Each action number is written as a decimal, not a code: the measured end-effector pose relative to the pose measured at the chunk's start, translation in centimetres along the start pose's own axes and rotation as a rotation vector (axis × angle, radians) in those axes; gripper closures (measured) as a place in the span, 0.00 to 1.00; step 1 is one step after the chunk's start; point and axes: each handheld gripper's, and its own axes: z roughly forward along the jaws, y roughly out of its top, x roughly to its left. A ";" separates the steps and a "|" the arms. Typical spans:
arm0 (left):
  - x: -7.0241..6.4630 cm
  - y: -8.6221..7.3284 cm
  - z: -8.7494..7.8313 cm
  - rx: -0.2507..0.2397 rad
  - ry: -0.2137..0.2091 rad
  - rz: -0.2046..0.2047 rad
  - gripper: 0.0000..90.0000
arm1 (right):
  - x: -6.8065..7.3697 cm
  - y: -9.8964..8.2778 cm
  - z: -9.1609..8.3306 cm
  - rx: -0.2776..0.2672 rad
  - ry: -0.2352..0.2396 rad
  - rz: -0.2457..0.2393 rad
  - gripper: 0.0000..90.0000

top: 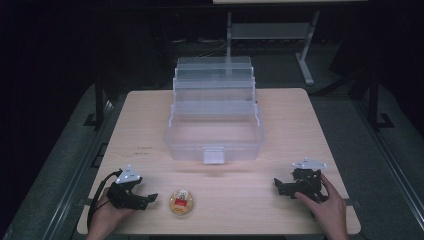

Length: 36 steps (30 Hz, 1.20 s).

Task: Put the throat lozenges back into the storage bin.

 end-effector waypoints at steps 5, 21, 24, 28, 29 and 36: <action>0.2 0.3 -0.3 0.012 -0.011 -0.015 0.15 | 0.0 0.0 0.0 0.000 0.000 0.000 0.00; -0.6 1.5 -0.5 0.057 -0.070 0.004 0.15 | 0.0 0.0 0.0 0.000 0.000 0.000 0.00; -0.8 1.7 -0.5 0.067 -0.078 0.012 0.15 | 0.0 0.0 0.0 0.000 0.000 0.001 0.00; -1.0 2.1 -0.6 0.073 -0.085 0.018 0.15 | 0.0 0.0 0.0 0.000 0.000 0.001 0.00; -1.0 2.2 -0.6 0.074 -0.086 0.018 0.15 | 0.0 0.0 0.0 0.000 0.000 0.000 0.00; -1.3 2.7 -0.9 0.077 -0.095 0.031 0.15 | 0.0 0.0 0.0 0.000 0.000 0.000 0.00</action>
